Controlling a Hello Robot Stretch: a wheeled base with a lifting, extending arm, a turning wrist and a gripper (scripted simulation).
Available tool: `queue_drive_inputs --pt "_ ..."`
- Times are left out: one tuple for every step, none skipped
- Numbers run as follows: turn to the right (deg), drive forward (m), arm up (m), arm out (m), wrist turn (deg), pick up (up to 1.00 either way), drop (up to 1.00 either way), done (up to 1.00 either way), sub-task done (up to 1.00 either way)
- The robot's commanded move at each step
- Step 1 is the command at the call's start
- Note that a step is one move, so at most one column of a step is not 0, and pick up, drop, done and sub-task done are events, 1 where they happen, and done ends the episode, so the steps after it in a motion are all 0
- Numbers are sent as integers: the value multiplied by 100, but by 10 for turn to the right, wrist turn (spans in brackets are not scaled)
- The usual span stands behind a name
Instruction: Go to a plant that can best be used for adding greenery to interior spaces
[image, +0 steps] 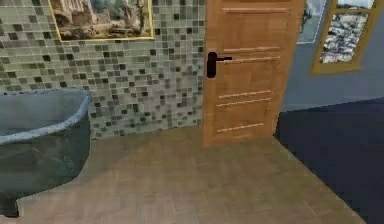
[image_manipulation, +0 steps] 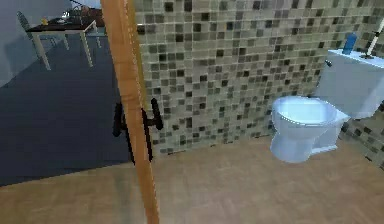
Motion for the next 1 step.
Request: queue_drive_inputs --pt "-210 0 0 0 0 0 0 0 0"
